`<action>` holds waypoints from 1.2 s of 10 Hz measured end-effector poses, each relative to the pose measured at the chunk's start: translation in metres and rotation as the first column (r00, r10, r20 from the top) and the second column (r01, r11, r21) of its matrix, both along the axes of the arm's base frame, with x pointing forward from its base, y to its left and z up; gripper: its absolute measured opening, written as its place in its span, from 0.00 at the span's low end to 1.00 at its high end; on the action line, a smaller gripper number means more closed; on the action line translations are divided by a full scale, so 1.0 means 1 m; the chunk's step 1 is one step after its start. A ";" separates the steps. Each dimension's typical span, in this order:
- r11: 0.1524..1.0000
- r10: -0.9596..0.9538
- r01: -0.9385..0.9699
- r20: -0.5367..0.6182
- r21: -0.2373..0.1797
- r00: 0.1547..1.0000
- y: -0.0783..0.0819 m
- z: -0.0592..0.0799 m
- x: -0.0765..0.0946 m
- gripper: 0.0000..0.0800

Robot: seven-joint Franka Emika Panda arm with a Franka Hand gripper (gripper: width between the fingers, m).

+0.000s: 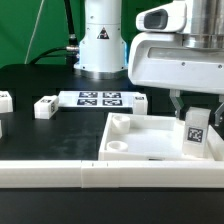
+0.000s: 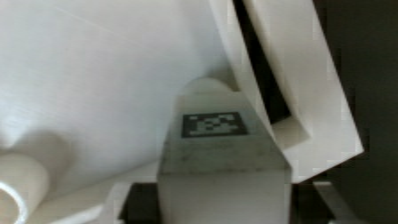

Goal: Assemble one leg

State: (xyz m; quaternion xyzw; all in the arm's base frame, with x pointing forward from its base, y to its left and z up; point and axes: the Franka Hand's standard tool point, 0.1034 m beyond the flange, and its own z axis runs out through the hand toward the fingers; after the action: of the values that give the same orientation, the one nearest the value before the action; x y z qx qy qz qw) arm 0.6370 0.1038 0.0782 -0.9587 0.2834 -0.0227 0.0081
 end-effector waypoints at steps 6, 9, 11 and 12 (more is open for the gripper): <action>0.991 -0.129 0.129 -0.002 -0.016 0.992 -0.013 -0.001 -0.002 0.74; 0.991 -0.129 0.129 -0.002 -0.016 0.992 -0.013 -0.001 -0.002 0.81; 0.991 -0.129 0.129 -0.003 -0.016 0.992 -0.013 -0.001 -0.002 0.81; 0.991 -0.129 0.129 -0.003 -0.016 0.992 -0.013 -0.001 -0.002 0.81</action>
Offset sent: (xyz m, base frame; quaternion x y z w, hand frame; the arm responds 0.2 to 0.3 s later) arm 0.0000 0.0000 0.0000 0.0000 0.0000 0.0000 1.0000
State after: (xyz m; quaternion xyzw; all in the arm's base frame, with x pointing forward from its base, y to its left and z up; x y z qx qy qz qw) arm 0.6346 0.0912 0.0768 -0.9384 0.3447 -0.0236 -0.0016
